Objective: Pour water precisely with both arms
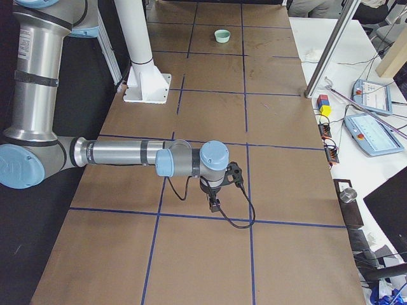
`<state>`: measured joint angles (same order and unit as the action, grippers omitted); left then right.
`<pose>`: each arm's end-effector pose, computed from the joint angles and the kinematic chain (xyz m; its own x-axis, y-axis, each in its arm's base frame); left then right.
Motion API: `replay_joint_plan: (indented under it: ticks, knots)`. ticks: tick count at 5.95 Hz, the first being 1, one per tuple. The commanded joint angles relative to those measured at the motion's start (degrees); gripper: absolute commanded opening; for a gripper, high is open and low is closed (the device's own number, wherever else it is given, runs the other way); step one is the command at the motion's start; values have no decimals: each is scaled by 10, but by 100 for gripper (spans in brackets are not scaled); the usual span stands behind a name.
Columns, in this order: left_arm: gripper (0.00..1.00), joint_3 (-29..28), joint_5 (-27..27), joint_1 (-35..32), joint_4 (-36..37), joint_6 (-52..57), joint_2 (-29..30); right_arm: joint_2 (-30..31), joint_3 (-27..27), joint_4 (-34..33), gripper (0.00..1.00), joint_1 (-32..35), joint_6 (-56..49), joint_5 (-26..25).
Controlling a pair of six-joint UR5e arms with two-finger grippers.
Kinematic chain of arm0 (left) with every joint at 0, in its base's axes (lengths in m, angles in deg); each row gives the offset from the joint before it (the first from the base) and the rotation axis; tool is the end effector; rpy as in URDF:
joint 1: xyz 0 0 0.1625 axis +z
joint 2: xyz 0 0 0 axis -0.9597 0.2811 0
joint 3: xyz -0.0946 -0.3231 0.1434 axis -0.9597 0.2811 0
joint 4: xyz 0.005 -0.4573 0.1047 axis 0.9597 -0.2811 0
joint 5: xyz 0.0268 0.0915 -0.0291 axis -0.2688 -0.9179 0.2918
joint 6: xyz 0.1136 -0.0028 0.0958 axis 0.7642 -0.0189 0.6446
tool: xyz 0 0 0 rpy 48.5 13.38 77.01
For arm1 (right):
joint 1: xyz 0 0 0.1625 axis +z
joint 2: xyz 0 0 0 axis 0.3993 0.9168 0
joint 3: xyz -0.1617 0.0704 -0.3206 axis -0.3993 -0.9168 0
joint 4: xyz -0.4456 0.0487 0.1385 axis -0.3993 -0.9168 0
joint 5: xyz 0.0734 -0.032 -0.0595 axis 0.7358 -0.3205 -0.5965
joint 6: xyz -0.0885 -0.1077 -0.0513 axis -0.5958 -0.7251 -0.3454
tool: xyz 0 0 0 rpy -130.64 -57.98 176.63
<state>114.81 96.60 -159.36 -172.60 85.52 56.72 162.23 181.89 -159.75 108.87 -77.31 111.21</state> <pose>0.0153 -0.4850 0.5791 0.6530 0.0697 -0.7541 -0.0791 0.9966 0.0236 -0.0143 -0.4854 0.6040 0.6467 -0.3097 0.6970 0.2260 0.9506 0.2127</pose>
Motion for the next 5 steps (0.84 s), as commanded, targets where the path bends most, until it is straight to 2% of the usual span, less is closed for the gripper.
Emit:
replay_joint_plan:
  ticks: [1,5]
  knots:
    - [100,15,-2,-2,1,-3,-6,0,6,0,100,1,4,6]
    - [100,11,-3,-2,-6,-6,-3,-1,-1,3,100,0,6,5]
